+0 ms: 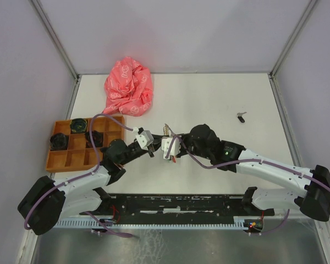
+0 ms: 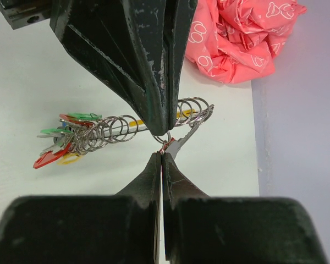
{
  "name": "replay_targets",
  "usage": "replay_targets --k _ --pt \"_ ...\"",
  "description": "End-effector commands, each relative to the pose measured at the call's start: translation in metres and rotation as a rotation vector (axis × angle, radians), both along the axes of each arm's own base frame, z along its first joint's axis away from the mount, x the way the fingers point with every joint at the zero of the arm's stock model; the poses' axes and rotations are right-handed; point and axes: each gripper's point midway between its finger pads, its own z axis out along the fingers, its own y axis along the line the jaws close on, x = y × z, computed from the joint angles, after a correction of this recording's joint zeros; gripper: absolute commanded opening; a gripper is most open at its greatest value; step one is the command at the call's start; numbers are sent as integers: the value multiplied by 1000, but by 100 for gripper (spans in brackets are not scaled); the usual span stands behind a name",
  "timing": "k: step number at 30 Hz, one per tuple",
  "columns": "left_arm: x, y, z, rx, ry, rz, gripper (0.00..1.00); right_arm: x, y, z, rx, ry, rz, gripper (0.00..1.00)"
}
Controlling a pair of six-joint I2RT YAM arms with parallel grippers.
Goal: Put the keys on the keyring
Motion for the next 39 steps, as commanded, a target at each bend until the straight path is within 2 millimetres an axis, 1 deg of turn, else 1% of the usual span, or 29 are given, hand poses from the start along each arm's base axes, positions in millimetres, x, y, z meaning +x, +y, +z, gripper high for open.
replay_targets --k 1,4,9,17,20,25,26,28,33,39 --pt "-2 2 47 -152 -98 4 3 -2 11 7 93 15 12 1" --pt "-4 3 49 -179 -97 0 3 -2 14 3 102 21 23 1" --pt "-5 2 54 -207 -100 -8 3 -4 23 3 141 29 44 1" --pt "-7 1 50 -212 -94 -22 3 -3 30 4 196 24 50 1" --pt "-7 1 47 -209 -90 -21 3 1 28 7 196 1 38 1" --pt "-6 4 36 -171 -64 0 3 8 17 21 161 -69 4 1" --pt "-6 5 35 -161 -62 5 4 9 15 24 148 -78 4 1" --pt "-6 7 32 -143 -63 11 12 10 13 27 116 -88 4 1" --pt "-5 10 25 -99 -56 30 26 11 12 30 60 -93 18 1" --pt "-8 4 15 -36 -54 -9 34 10 13 32 16 -90 40 1"
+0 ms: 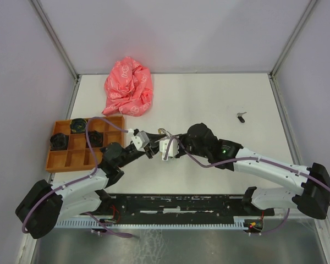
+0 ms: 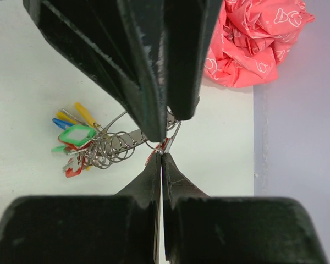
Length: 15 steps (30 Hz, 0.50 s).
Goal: Put the keys on the keyring
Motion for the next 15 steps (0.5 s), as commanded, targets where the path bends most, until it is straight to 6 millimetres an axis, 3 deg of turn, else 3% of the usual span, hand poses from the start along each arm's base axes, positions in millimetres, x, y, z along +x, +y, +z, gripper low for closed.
replay_targets --k 1,6,15 --pt "-2 -4 -1 63 -50 -26 36 8 8 40 43 -75 13 1" --pt "-2 -6 -13 124 -53 -40 37 8 9 40 22 -74 21 1" --pt "1 -12 -14 136 -48 -56 36 7 11 40 20 -71 32 1"
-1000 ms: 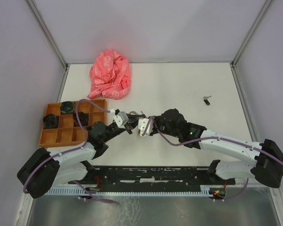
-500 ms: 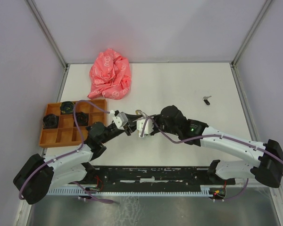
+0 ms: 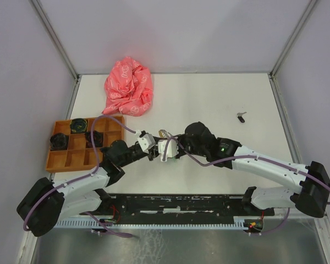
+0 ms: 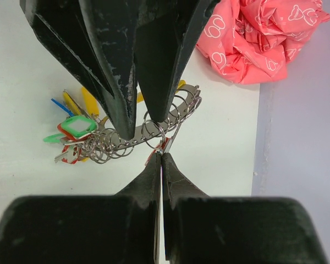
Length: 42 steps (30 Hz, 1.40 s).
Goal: Put the keys on the keyring
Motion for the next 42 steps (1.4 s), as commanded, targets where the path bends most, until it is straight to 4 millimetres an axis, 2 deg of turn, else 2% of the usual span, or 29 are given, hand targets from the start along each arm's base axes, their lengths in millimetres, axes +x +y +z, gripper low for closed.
replay_targets --k 1,16,19,25,34,42 --pt "4 -8 24 -20 -86 -21 36 7 14 43 102 -71 13 1" --pt "17 -8 14 -14 -42 29 29 -1 18 52 151 -60 45 1" --pt "17 -10 14 -22 -39 22 23 -3 19 52 159 -50 56 1" --pt "15 -12 21 -41 -61 8 3 -3 17 49 150 -43 46 1" --pt "7 -8 33 -92 -89 -2 3 8 -9 35 101 -74 -78 1" --pt "6 -2 45 -140 -111 20 3 1 -4 14 105 3 -66 1"
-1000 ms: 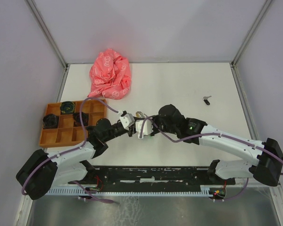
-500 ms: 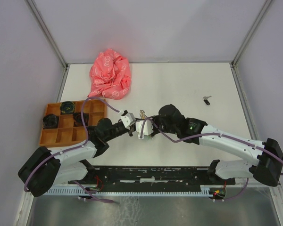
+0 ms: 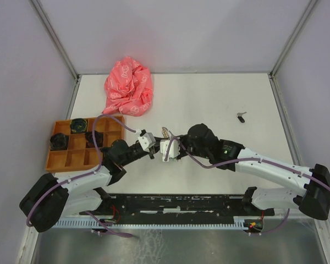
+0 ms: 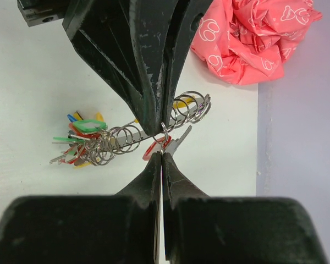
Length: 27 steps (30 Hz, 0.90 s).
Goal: Put the keys on the keyring
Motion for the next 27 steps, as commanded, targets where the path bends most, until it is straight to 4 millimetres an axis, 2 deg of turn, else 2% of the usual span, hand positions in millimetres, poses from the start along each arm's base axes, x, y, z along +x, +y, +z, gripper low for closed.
replay_targets --k 1,14,20,27 --pt "-3 3 40 -117 -90 3 3 5 -1 6 58 0 -46 1" --pt "-7 2 46 -162 -99 -11 3 -8 9 -2 127 76 -7 1" --pt "-7 1 44 -150 -100 -16 3 -8 10 -2 148 90 -19 2" --pt "-4 2 28 -72 -112 -4 3 -13 -7 13 206 116 -87 37"
